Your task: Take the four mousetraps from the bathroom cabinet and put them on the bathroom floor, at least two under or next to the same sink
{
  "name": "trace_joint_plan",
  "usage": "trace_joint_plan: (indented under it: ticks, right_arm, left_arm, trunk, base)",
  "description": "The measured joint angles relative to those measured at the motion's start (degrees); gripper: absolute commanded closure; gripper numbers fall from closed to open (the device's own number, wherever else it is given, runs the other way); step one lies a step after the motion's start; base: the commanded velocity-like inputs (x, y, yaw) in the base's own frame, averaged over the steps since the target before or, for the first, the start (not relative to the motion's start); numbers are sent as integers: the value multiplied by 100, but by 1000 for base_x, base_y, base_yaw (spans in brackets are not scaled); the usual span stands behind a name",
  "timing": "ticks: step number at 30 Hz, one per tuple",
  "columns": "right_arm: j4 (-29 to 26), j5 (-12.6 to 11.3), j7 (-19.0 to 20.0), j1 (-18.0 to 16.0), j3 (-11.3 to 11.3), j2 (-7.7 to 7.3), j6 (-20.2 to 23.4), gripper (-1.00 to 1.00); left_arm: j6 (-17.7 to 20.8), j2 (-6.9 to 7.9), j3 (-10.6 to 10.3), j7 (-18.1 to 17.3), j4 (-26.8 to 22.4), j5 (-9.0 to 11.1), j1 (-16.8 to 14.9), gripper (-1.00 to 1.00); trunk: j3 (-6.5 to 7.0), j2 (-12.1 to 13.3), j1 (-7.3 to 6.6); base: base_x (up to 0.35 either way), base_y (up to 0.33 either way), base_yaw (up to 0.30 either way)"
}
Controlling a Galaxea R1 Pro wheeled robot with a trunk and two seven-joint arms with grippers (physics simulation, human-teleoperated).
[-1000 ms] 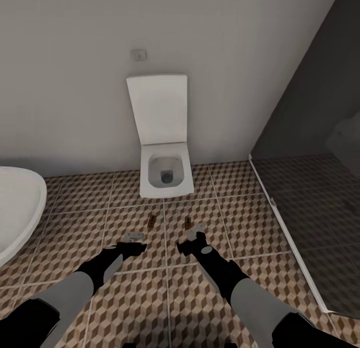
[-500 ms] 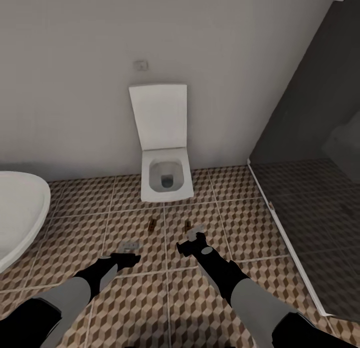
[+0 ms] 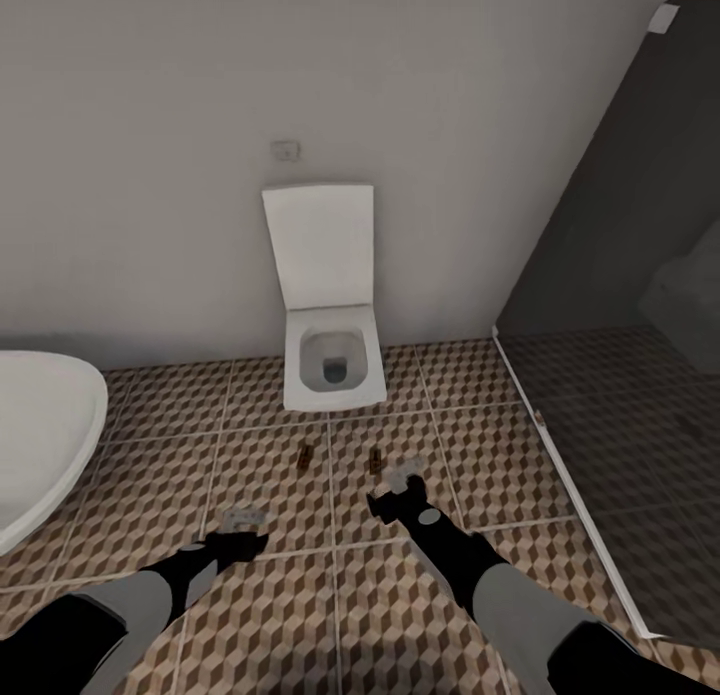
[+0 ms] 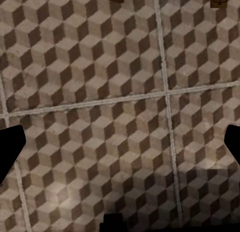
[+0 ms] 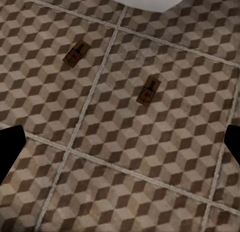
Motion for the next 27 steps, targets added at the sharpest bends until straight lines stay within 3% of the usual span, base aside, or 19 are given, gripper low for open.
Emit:
trace_joint_plan:
  ticks: [17,27]
  right_arm:
    - [1032,-1,-6,3,-3,-2,-780,-100]
    - [1712,-20,-24,15,-9,5,-1753,-100]
  left_arm:
    - [-196,8,4,14,95,6,97,-100]
    - [-906,17,-2,54,103,14,283,-100]
  trunk:
    - [464,682,-374]
    - [737,1084,-594]
  base:
    - [0,0,0]
    - [0,0,0]
